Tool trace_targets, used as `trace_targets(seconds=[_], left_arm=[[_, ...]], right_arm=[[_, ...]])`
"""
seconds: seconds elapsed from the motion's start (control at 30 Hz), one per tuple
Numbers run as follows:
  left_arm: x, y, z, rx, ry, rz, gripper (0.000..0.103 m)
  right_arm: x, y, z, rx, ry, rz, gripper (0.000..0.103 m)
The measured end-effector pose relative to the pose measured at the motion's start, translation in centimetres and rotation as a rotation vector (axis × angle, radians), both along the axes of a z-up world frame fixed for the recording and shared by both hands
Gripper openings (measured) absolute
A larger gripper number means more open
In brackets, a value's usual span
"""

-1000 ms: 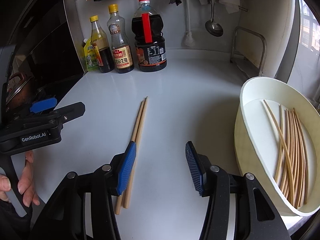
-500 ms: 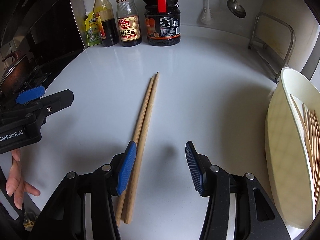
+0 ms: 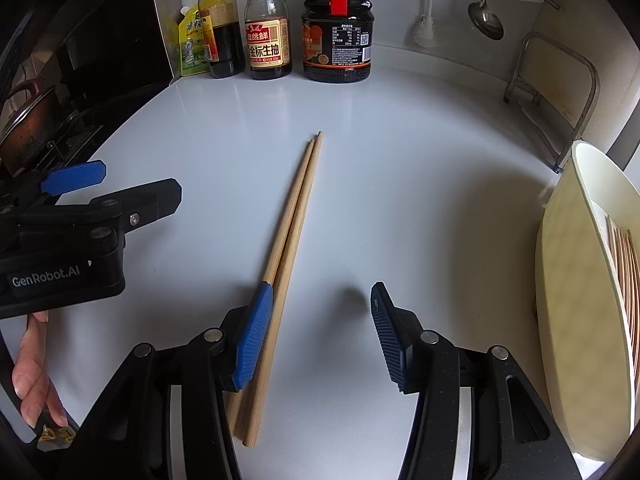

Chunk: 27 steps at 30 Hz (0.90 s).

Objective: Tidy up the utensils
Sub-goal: 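Lower both open grippers over the two remaining chopsticks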

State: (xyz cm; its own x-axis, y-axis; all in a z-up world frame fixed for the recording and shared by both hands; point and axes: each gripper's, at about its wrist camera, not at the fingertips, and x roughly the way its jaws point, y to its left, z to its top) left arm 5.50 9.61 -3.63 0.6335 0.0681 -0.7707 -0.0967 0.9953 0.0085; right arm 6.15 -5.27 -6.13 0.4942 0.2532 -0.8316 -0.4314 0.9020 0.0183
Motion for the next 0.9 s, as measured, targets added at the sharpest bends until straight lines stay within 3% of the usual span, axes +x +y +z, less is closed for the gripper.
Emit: trace_targets(seconds=[0.13, 0.27, 0.77, 0.9], left_arm=[[0.2, -0.3, -0.3, 0.000, 0.012, 0.001, 0.097], [0.4, -0.4, -0.6, 0.002, 0.025, 0.009, 0.097], [0.9, -3.0, -2.3, 0.028, 0.082, -0.004, 0.097], [0.9, -3.6, -2.5, 0.002, 0.090, -0.017, 0.097]], right_arm=[[-0.2, 0.4, -0.3, -0.016, -0.002, 0.018, 0.046], [-0.5, 0.8, -0.3, -0.020, -0.012, 0.039, 0.008], [0.1, -2.9, -0.4, 0.028, 0.008, -0.064, 0.006], [0.0, -3.4, -0.3, 0.040, 0.010, -0.059, 0.007]])
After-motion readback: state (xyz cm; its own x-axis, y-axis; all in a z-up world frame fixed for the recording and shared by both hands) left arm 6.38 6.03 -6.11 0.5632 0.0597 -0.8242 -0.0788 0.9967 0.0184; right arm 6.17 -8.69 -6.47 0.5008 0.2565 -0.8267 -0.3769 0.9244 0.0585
